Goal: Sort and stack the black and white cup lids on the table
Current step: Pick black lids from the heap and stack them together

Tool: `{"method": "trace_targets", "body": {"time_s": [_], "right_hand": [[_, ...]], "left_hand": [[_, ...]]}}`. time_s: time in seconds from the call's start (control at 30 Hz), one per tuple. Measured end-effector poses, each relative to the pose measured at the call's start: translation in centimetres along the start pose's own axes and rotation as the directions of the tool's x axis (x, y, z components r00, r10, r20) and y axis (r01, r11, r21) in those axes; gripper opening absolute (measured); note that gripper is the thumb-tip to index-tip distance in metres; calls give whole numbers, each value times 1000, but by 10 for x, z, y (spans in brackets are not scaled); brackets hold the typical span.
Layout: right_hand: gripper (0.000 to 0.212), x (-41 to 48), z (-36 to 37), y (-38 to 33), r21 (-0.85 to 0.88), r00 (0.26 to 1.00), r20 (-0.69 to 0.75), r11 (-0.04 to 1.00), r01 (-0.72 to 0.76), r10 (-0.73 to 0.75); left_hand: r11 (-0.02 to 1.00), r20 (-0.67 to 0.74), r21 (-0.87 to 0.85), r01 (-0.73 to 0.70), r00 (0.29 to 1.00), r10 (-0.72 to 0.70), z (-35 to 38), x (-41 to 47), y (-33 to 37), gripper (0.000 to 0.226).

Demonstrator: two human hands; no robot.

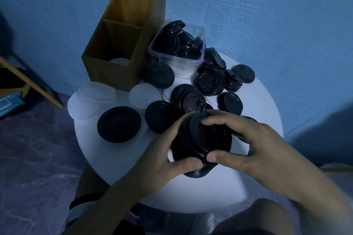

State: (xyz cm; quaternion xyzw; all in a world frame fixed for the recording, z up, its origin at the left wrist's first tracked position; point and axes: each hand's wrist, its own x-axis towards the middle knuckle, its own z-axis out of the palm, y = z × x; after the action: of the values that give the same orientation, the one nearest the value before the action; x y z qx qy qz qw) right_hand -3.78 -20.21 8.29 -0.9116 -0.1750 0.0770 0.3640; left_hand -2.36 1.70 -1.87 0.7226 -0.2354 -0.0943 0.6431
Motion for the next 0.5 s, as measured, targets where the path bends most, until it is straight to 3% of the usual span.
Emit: {"method": "trace_targets", "body": {"time_s": [0.33,0.5], "right_hand": [[57,9,-10,2,-40,994,101,998,42,-38],[56,12,-12,7,41,992,122,999,34,-39]], "left_hand": [[1000,59,-15,9,998,-8,-8,4,7,74],[1000,59,-26,7,998,-6,-8,5,10,73]]}}
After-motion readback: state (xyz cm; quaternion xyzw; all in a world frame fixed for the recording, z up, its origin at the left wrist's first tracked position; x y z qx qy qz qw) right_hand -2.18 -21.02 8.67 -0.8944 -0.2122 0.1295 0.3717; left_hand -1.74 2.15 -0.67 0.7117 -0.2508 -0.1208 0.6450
